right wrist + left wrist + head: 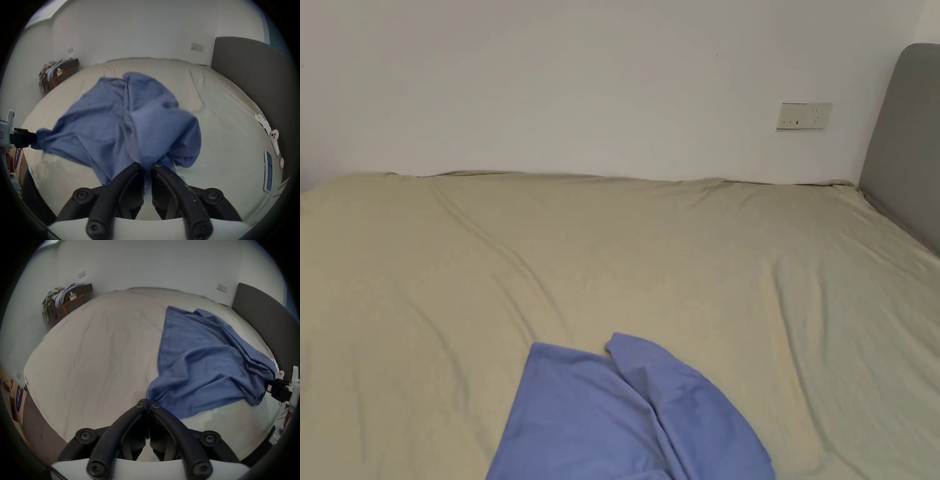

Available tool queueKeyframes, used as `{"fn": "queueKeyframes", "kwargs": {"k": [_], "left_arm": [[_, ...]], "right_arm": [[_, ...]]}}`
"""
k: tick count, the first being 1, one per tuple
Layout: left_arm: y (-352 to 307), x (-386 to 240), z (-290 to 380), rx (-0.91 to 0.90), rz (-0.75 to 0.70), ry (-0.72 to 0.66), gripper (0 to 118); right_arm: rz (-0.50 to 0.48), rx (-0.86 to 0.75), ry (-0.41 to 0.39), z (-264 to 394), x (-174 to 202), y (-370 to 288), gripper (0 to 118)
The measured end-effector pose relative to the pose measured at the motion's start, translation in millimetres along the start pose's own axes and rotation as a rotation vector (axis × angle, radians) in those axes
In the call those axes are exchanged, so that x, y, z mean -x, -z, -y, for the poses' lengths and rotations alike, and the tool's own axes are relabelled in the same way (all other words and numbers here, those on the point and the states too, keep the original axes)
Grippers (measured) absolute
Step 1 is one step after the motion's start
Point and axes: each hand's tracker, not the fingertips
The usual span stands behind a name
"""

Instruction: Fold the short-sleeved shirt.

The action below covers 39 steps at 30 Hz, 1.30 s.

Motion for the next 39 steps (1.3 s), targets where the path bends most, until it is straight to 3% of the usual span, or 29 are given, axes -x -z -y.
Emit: {"fn": "queueKeyframes", "kwargs": {"k": [7, 8, 9, 11, 12, 14, 18, 23, 24, 25, 26, 27, 28, 29, 35, 39], "left_arm": [[20.4, -3.3, 19.5, 0.034, -0.028, 0.063, 6], [15.2, -4.4, 17.7, 0.012, -0.032, 0.073, 20], [5.6, -4.7, 13.7, -0.008, -0.025, 0.056, 43], [-22.9, 0.2, 1.9, -0.117, 0.046, -0.034, 99], [-41.6, 2.8, -5.6, -0.187, 0.077, -0.08, 115], [-79.3, 4.9, -23.7, -0.38, 0.128, -0.126, 118], [-140.1, -9.1, -60.9, -0.695, 0.233, -0.075, 118], [-168.4, -36.5, -69.7, -0.918, 0.219, 0.016, 118], [-172.4, -40.3, -64.9, -0.944, 0.214, 0.028, 114], [-173.1, -43.0, -60.3, -0.957, 0.222, 0.041, 100], [-175.1, -45.9, -55.1, -0.957, 0.225, 0.049, 60], [-176.5, -49.5, -51.7, -0.956, 0.208, 0.054, 17], [-177.1, -50.3, -47.6, -0.962, 0.176, 0.059, 2], [-178.3, -48.0, -45.7, -0.964, 0.198, 0.066, 0], [-167.3, -47.4, -63.9, -0.941, 0.204, 0.071, 0], [-129.3, -50.8, -137.8, -0.832, 0.215, 0.078, 0]], "right_arm": [[0.007, 0.028, -0.026, 7.5, -2.0, 13.0, 12], [0.01, 0.022, -0.031, 6.1, -1.9, 8.1, 22], [0.028, 0.011, -0.047, 3.0, -1.0, -2.6, 42], [0.034, -0.028, -0.054, -5.2, -2.8, -31.5, 101], [-0.02, -0.055, -0.054, -12.1, -6.1, -50.2, 118], [-0.094, -0.174, 0.007, -26.6, -10.4, -91.7, 118], [-0.021, -0.467, 0.024, -60.8, -12.8, -157.2, 118], [0.045, -0.757, 0.076, -71.9, -9.5, -188.4, 116], [0.046, -0.808, 0.069, -68.3, -7.6, -192.2, 104], [0.049, -0.84, 0.063, -65.5, -5.1, -195.1, 81], [0.072, -0.866, 0.062, -60.5, -0.5, -193.2, 36], [0.114, -0.888, 0.058, -57.5, 2.3, -193.2, 4], [0.122, -0.916, 0.043, -53.8, 5.5, -193.5, 3], [0.101, -0.902, 0.037, -52.3, 0.1, -194.0, 3], [0.106, -0.89, 0.043, -62.8, 1.6, -173.6, 3], [0.096, -0.839, 0.048, -74.9, -1.0, -158.0, 3]]}}
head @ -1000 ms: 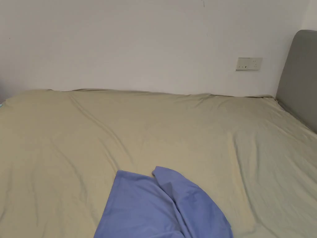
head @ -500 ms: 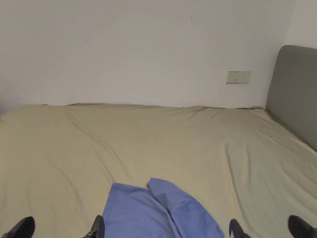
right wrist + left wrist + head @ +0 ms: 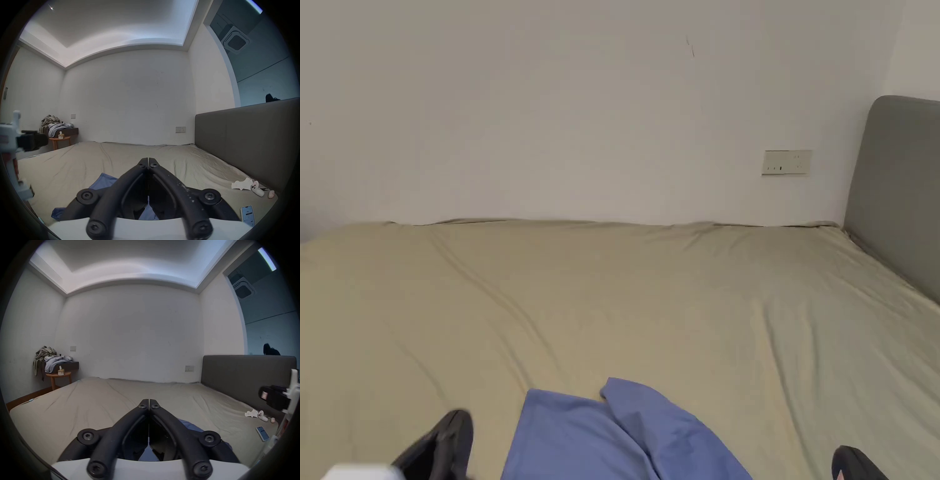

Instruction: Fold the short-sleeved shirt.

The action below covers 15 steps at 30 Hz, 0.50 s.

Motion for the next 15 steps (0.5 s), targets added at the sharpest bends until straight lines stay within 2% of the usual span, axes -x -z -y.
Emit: {"fn": "queueKeyframes", "kwargs": {"k": [3, 5, 6, 7, 8, 9, 10, 11, 13, 15], "left_arm": [[97.1, 12.1, -13.0, 0.243, 0.041, -0.002, 0], [170.5, 22.1, -10.9, 0.473, 0.083, -0.084, 0], [208.9, 29.0, -4.0, 0.564, 0.117, -0.121, 4], [241.3, 34.2, 5.0, 0.605, 0.166, -0.17, 23], [277.7, 36.1, 15.9, 0.71, 0.148, -0.165, 80], [311.7, 38.5, 30.4, 0.812, 0.097, -0.157, 118], [337.1, 39.3, 47.7, 0.894, 0.061, -0.145, 114], [357.4, 41.5, 61.9, 0.974, 0.032, -0.082, 101], [399.5, 45.5, 86.2, 0.971, 0.002, -0.119, 100], [424.9, 46.3, 115.4, 1.023, -0.052, -0.077, 103]], "right_arm": [[-0.008, 0.042, -0.008, 3.9, -1.6, 19.8, 3], [-0.018, 0.091, -0.002, 7.3, -3.8, 35.7, 3], [-0.013, 0.103, 0.0, 11.0, -4.4, 43.2, 3], [-0.011, 0.111, 0.002, 12.5, -5.6, 49.0, 3], [-0.01, 0.128, 0.005, 15.7, -6.8, 55.8, 3], [-0.007, 0.147, 0.009, 19.5, -8.0, 62.9, 3], [0.0, 0.162, 0.013, 23.1, -9.2, 69.0, 3], [0.003, 0.183, 0.019, 26.2, -12.3, 75.3, 3], [0.011, 0.221, 0.029, 34.2, -17.3, 88.2, 3], [0.022, 0.252, 0.029, 41.6, -23.3, 99.1, 3]]}}
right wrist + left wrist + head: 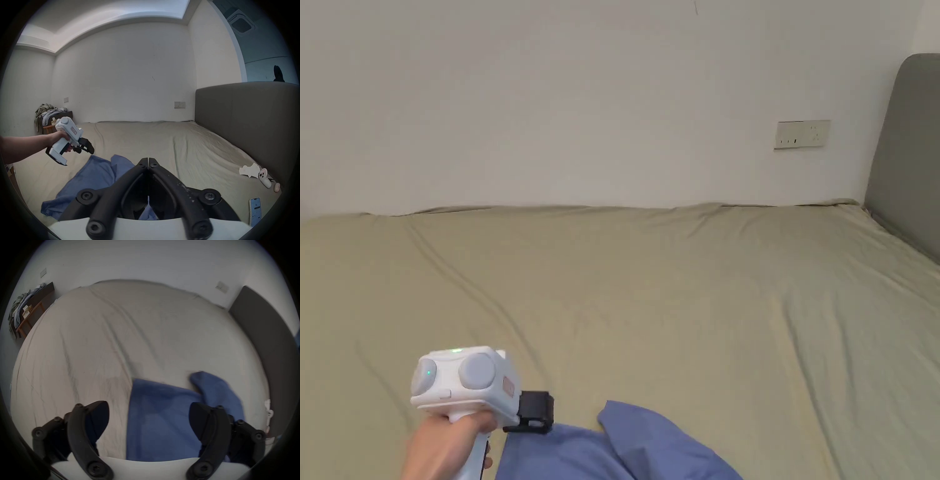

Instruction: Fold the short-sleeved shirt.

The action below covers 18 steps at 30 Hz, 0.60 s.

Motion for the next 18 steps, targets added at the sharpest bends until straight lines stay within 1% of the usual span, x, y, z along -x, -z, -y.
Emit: {"fn": "queueKeyframes", "kwargs": {"k": [1, 2, 3, 4, 5, 6, 7, 8, 9, 10, 11, 12, 13, 14, 17, 18], "left_arm": [[15.7, 1.3, -4.7, 0.013, -0.028, 0.001, 107], [31.2, 2.8, -10.5, 0.014, -0.047, -0.003, 108], [37.7, 2.4, -5.4, 0.011, -0.077, -0.006, 104], [44.0, 2.8, -7.2, 0.0, -0.087, -0.002, 96], [48.1, 3.8, -8.7, -0.03, -0.099, -0.002, 81], [48.9, 4.7, -8.5, -0.067, -0.09, -0.02, 72], [46.8, 3.8, -2.0, -0.065, -0.052, -0.028, 65], [50.1, 3.6, 1.5, -0.039, -0.008, -0.026, 55], [53.9, 3.5, 5.7, -0.026, -0.006, -0.02, 44], [53.9, 2.4, 10.8, -0.043, -0.019, -0.015, 39], [50.1, 2.9, 14.2, -0.077, -0.019, 0.001, 29], [46.1, 5.0, 15.5, -0.086, 0.016, -0.014, 11], [41.6, 5.6, 17.8, -0.095, 0.034, -0.055, 6], [33.1, 7.7, 20.7, -0.12, 0.017, -0.072, 4], [-0.8, 14.9, 28.7, -0.2, 0.086, -0.092, 3], [-13.3, 17.7, 34.0, -0.211, 0.132, -0.098, 3]], "right_arm": [[0.007, 0.009, -0.006, 2.0, -1.9, 4.5, 3], [0.018, 0.017, -0.009, 4.3, -3.5, 8.8, 3], [0.025, 0.024, -0.011, 6.6, -5.3, 13.0, 3], [0.031, 0.034, -0.011, 8.1, -8.2, 16.5, 3], [0.039, 0.045, -0.007, 10.1, -10.0, 19.9, 3], [0.046, 0.053, -0.002, 12.2, -11.4, 23.0, 3], [0.049, 0.059, 0.001, 13.9, -12.6, 25.3, 3], [0.052, 0.061, 0.005, 15.3, -14.0, 27.1, 3], [0.057, 0.063, 0.009, 16.7, -14.5, 29.0, 3], [0.058, 0.068, 0.009, 17.5, -14.6, 30.6, 3], [0.058, 0.074, 0.008, 17.8, -14.1, 31.5, 3], [0.059, 0.076, 0.005, 17.5, -13.4, 31.0, 3], [0.057, 0.076, 0.004, 17.2, -13.1, 30.5, 3], [0.051, 0.075, 0.001, 16.1, -12.9, 29.6, 3], [0.038, 0.062, -0.006, 9.6, -13.9, 28.1, 3], [0.034, 0.054, -0.005, 6.5, -15.6, 29.5, 4]]}}
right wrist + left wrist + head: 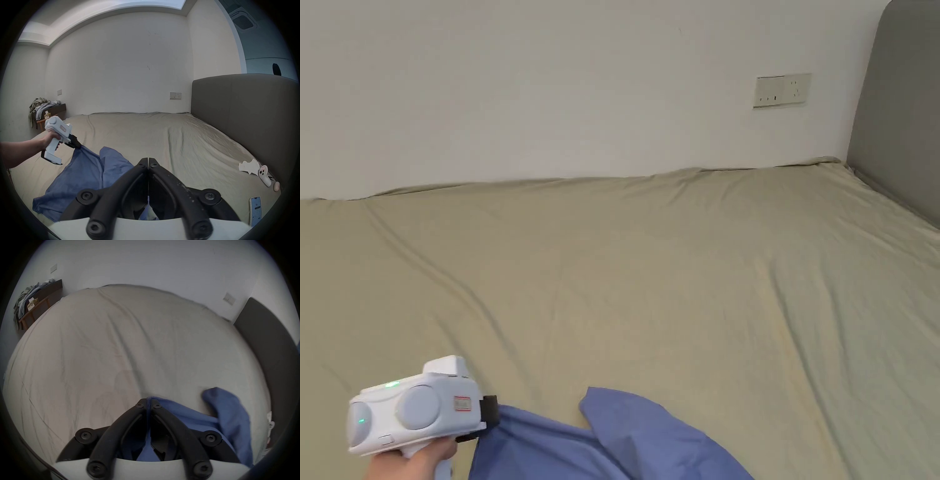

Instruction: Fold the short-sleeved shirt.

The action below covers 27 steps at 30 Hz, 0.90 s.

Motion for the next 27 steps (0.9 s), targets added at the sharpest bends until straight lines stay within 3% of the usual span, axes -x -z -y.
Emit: {"fn": "queueKeyframes", "kwargs": {"k": [1, 2, 4, 5, 6, 9, 12, 17, 19, 22, 24, 25, 26, 27], "left_arm": [[-10.9, 0.9, -0.7, -0.029, 0.02, -0.009, 3], [-23.7, 1.0, 2.4, -0.049, 0.023, -0.001, 3], [-43.7, 0.8, 9.4, -0.074, 0.03, 0.027, 3], [-47.8, 1.1, 9.4, -0.077, 0.033, 0.033, 3], [-53.3, 1.2, 12.2, -0.084, 0.041, 0.04, 3], [-60.2, -0.1, 19.2, -0.089, 0.045, 0.049, 3], [-61.5, -0.5, 27.8, -0.078, 0.041, 0.055, 3], [-58.5, 6.2, 32.2, -0.07, 0.048, 0.035, 3], [-58.4, 8.3, 34.5, -0.068, 0.05, 0.031, 3], [-58.4, 8.8, 38.4, -0.061, 0.042, 0.037, 3], [-62.1, 8.6, 41.9, -0.067, 0.046, 0.029, 3], [-65.1, 8.0, 42.7, -0.071, 0.052, 0.024, 3], [-68.1, 7.8, 43.8, -0.076, 0.058, 0.019, 3], [-72.4, 7.8, 45.2, -0.085, 0.064, 0.015, 3]], "right_arm": [[-0.006, -0.007, 0.006, -3.9, -2.3, 3.1, 11], [-0.003, -0.008, 0.014, -9.1, -4.8, 7.9, 42], [-0.036, 0.074, 0.063, -22.3, -13.0, 31.5, 117], [-0.081, 0.135, 0.086, -27.1, -17.9, 49.7, 118], [-0.091, 0.233, 0.162, -25.0, -23.5, 71.4, 118], [-0.207, 0.412, 0.101, -22.8, -22.5, 148.6, 118], [-0.175, 0.611, 0.008, 2.4, -18.8, 209.5, 118], [-0.144, 0.815, -0.007, 54.0, -6.1, 262.3, 99], [-0.11, 0.71, -0.044, 56.6, 3.6, 248.8, 100], [-0.101, 0.671, -0.089, 49.0, 17.0, 230.5, 69], [-0.142, 0.656, -0.122, 46.3, 24.5, 222.8, 23], [-0.095, 0.635, -0.152, 45.0, 27.7, 219.2, 3], [-0.114, 0.628, -0.131, 44.0, 28.7, 214.7, 3], [-0.149, 0.603, -0.056, 40.5, 24.0, 211.0, 3]]}}
